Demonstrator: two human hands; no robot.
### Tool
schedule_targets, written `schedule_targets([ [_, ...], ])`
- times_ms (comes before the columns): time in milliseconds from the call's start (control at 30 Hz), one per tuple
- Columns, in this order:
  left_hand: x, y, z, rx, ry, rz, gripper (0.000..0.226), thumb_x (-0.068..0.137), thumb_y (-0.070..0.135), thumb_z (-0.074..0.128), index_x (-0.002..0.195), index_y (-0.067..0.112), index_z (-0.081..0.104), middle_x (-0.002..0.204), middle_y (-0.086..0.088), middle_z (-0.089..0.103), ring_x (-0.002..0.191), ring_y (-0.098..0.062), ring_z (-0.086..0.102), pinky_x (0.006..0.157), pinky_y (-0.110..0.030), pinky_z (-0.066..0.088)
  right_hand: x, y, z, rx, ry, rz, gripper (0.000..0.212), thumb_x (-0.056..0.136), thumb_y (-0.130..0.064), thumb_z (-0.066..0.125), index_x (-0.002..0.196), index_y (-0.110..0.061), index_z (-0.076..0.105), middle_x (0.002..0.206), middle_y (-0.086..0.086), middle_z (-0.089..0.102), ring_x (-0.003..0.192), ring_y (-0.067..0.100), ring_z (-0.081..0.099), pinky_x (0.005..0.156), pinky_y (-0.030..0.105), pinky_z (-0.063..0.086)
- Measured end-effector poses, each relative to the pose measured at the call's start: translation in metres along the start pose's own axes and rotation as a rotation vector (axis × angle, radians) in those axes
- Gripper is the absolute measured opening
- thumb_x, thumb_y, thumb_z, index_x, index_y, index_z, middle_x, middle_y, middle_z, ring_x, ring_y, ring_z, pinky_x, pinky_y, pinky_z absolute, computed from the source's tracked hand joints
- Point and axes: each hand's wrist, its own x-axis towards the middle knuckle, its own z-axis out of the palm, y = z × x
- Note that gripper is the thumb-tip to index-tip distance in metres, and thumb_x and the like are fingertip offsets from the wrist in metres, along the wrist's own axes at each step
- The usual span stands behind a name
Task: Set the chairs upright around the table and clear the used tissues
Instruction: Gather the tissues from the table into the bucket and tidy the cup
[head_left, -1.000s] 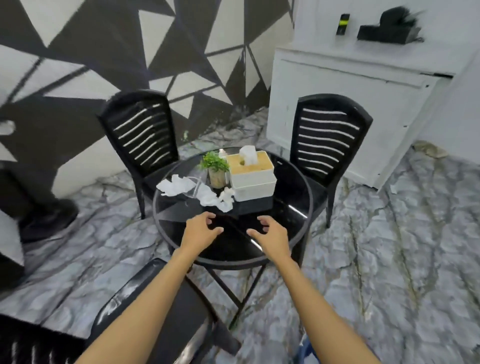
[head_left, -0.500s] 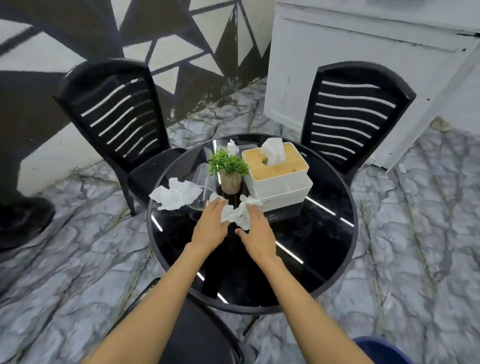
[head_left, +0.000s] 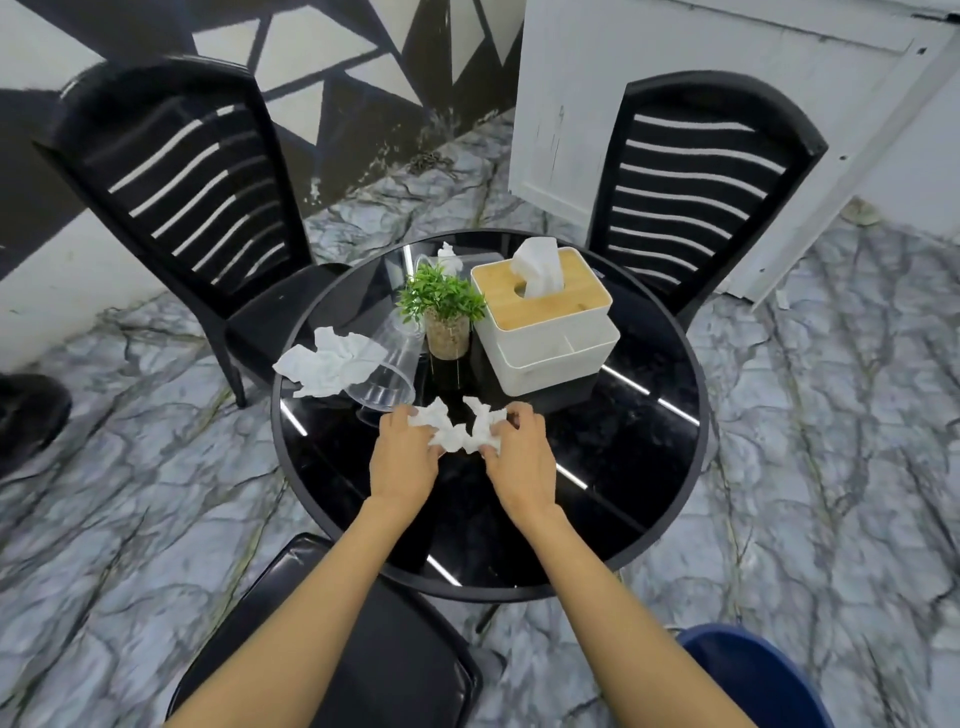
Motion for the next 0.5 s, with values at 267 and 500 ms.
schedule_targets([
  [267,-0.046,0.046,-0.001,-0.255,-0.003,-0.056,0.032,0.087,0.006,0.055,0.118,0.007,0.063,0.115,-0.012,0.067,0.106,-0.025,0.062,0.082,-0.024,0.045,-0.047,0.035,-0.043,0.328,0.053,0.203,0.031,0.089,-0.013,0.058,0.119,-0.014,0.052,0.109,0.004,0.066,0.097,0.023,0.062,0.08,0.034,0.05],
  [500,-0.117,0.141,0.039,-0.373,-0.132,0.003,0.032,0.087,0.007,0.057,0.118,0.006,0.064,0.089,-0.004,0.07,0.076,-0.012,0.06,0.066,-0.008,0.042,-0.137,0.128,-0.107,0.505,0.183,0.359,0.037,0.091,-0.012,0.057,0.127,-0.014,0.06,0.119,0.006,0.067,0.103,0.017,0.061,0.076,0.011,0.037],
])
